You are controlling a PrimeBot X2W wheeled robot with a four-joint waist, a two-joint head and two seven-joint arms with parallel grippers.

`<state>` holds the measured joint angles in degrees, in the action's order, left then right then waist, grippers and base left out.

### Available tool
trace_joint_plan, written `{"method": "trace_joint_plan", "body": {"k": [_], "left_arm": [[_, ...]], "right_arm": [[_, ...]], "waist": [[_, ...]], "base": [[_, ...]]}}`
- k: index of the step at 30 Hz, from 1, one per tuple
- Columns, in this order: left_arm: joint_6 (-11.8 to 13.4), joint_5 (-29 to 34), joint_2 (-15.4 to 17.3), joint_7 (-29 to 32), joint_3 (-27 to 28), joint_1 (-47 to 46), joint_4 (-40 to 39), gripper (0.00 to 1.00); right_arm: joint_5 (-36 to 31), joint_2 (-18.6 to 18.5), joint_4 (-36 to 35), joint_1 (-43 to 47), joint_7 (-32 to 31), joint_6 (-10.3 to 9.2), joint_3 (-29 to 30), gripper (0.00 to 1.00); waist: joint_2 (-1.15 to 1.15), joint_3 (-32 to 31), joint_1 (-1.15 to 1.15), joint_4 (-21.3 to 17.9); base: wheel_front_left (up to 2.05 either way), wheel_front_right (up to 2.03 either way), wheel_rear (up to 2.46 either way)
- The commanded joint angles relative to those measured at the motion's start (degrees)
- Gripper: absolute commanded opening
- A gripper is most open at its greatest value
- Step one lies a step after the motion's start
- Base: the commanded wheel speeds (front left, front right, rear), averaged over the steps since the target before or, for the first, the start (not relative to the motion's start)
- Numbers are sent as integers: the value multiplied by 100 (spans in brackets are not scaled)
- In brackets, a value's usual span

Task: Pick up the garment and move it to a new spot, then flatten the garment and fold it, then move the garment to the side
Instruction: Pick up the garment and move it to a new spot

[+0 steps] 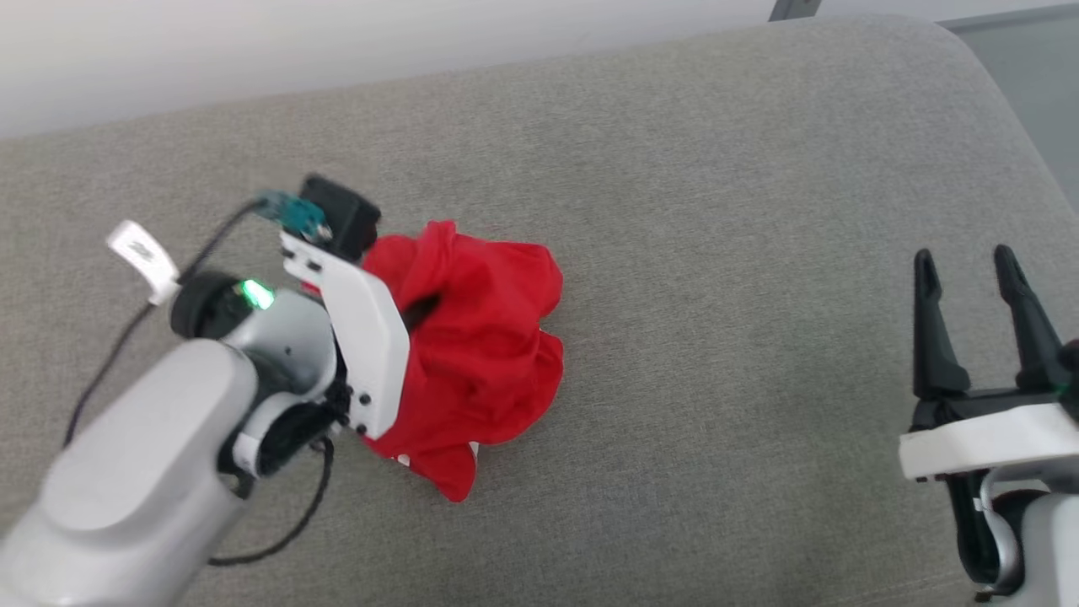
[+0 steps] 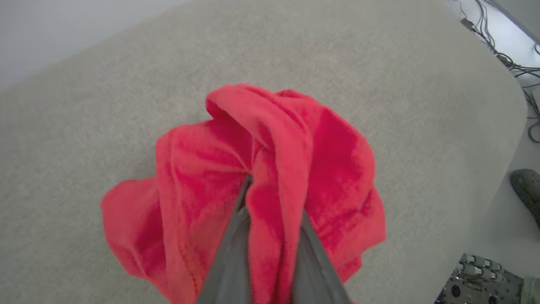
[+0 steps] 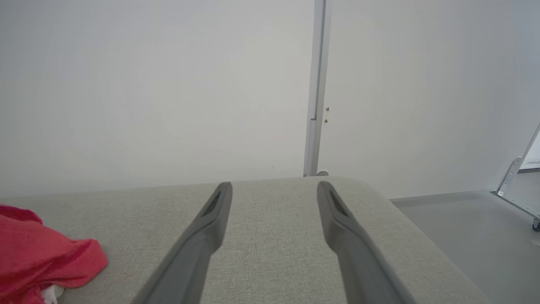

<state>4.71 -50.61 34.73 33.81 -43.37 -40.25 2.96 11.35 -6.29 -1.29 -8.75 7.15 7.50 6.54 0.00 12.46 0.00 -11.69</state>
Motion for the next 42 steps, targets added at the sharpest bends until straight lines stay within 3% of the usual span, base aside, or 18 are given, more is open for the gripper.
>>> {"method": "trace_joint_plan", "body": {"k": [1, 12, 14, 15, 21, 26, 33, 42], "left_arm": [[-104, -72, -109, -10, -92, 103, 376, 0], [-606, -233, -719, -79, -419, 134, 2331, 0], [-729, -259, -798, -172, -424, 77, 2523, 47], [-781, -276, -817, -231, -395, 31, 2594, 100], [-943, -328, -779, -725, -162, -147, 2601, 100], [-969, -307, -567, -1257, 61, -22, 2251, 100], [-859, -158, -184, -2252, 399, 431, 1619, 100], [-465, -80, 276, -3792, 1002, 1444, 826, 100]], "right_arm": [[-21, 17, 80, -71, 58, -2, -68, 100], [75, -11, 407, -252, 199, -2, -329, 100], [96, -28, 459, -267, 218, -2, -350, 100], [95, -33, 479, -288, 212, -2, -360, 100], [90, -85, 574, -304, 246, -2, -368, 100], [84, -123, 595, -213, 243, -2, -374, 100], [110, -174, 612, -118, 263, -2, -401, 100], [140, -228, 624, -5, 233, -2, -427, 100]], "waist": [[0, 6, 0, -37], [0, -4, 0, -88], [0, -22, 0, -55], [0, -37, 0, -38], [0, -211, 0, 134], [0, -381, 0, 325], [0, -579, 0, 615], [0, -791, 0, 836]], "base": [[0, 0, 0], [0, 0, 0], [0, 0, 0], [0, 0, 0], [0, 0, 0], [0, 0, 0], [0, 0, 0], [0, 0, 0]]}}
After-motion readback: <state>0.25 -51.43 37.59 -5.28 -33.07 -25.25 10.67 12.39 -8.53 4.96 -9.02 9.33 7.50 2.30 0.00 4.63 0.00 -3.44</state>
